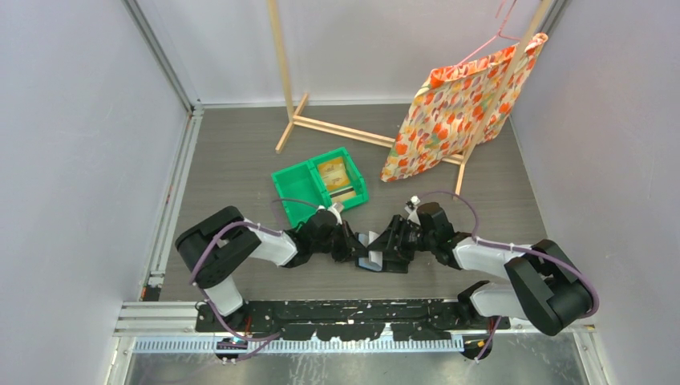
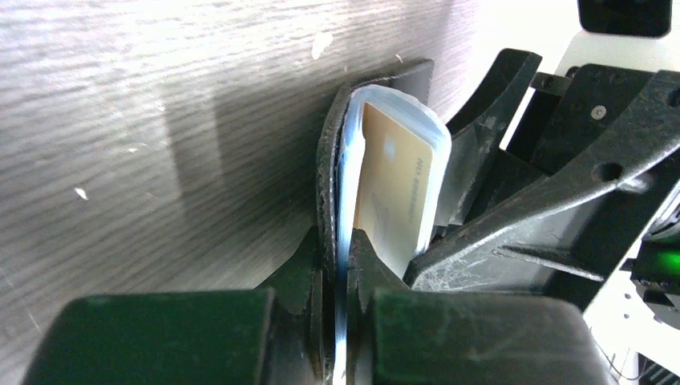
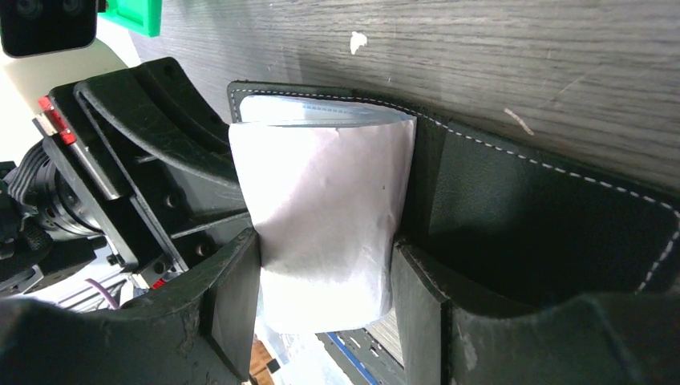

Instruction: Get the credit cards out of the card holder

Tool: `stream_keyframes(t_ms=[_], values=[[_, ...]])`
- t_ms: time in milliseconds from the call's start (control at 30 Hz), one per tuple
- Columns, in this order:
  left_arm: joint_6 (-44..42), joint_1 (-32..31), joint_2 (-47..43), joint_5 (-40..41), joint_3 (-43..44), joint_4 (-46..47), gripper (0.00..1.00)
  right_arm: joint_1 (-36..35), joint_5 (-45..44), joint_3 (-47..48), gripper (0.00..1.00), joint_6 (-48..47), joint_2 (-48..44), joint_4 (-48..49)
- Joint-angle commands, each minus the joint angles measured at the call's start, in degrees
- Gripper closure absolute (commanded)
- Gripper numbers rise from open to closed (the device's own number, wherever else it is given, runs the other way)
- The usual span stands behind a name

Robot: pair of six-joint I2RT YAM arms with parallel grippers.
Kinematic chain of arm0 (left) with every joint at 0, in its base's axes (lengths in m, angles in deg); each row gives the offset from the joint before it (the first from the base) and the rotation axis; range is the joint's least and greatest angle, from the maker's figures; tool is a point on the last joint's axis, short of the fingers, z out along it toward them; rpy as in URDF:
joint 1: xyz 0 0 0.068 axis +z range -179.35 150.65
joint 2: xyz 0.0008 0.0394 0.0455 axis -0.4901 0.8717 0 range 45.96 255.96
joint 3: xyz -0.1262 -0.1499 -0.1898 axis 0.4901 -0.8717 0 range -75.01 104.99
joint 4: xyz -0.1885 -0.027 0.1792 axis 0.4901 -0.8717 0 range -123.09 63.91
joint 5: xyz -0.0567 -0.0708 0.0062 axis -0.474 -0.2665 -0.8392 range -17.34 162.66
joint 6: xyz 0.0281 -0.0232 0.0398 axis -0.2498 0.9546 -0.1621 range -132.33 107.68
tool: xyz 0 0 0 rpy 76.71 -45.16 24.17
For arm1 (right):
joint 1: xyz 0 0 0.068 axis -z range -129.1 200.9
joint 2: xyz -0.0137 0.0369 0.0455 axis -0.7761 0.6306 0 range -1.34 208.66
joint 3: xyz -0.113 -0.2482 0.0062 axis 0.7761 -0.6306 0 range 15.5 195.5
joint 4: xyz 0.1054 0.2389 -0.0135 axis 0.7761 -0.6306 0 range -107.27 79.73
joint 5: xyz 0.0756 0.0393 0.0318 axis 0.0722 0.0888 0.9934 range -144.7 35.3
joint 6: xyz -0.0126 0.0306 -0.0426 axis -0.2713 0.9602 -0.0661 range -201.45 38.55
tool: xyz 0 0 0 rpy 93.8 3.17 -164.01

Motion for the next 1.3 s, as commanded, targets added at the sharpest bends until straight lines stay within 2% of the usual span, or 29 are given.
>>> stream_keyframes(t_ms=[0, 133, 300, 633, 733, 767, 833, 900, 933, 967, 1000, 1133, 1267], values=[[-2.47, -0.31, -5.0, 0.69, 2.08, -4.56, 0.99, 1.15, 0.0, -0.59, 0.45, -0.68, -2.11, -3.38], [-6.93, -0.31, -11.46, 4.77, 4.41, -20.13, 0.99, 1.22, -7.38, 1.35, 0.35, -5.16, -9.68, -17.78], [-10.46, -0.31, -18.03, 8.75, 5.86, -30.13, 1.0, 1.18, -14.3, 4.41, 0.23, -8.82, -17.82, -31.42], [-9.98, -0.92, -17.58, 9.47, 3.7, -28.93, 0.99, 1.11, -18.83, 13.47, 0.24, -11.25, -23.23, -41.7], [-10.87, -0.92, -16.76, 10.2, 4.54, -31.16, 0.99, 0.12, -19.28, 16.26, 0.31, -9.52, -22.14, -40.23], [-11.24, -0.92, -16.71, 10.35, 4.82, -31.96, 1.0, -0.94, -19.3, 16.97, 0.36, -8.91, -21.23, -38.95], [-11.55, -0.92, -16.92, 10.49, 4.89, -32.41, 0.99, -4.15, -20.62, 18.0, 0.54, -7.6, -17.21, -36.7], [-11.43, -0.92, -17.27, 10.38, 4.67, -32.2, 0.99, -7.81, -22.36, 19.42, 0.77, -6.33, -12.44, -35.48], [-11.43, -0.92, -17.43, 10.45, 4.7, -32.29, 0.99, -9.62, -22.63, 20.3, 0.86, -6.07, -9.69, -35.03], [-11.36, -0.92, -17.67, 10.57, 4.67, -32.48, 0.99, -11.62, -22.79, 21.37, 0.9, -5.75, -7.21, -34.3], [-11.34, -0.92, -17.73, 10.61, 4.66, -32.49, 0.97, -12.6, -22.93, 21.69, 0.92, -5.69, -5.21, -33.89], [-11.39, -0.92, -18.36, 11.29, 4.92, -36.61, 0.88, -14.37, -23.56, 21.68, 0.93, -5.26, -0.83, -31.6], [-11.31, -0.91, -19.46, 12.23, 5.21, -39.2, 0.81, -14.36, -25.81, 22.23, 0.93, -6.44, 2.84, -33.74]])
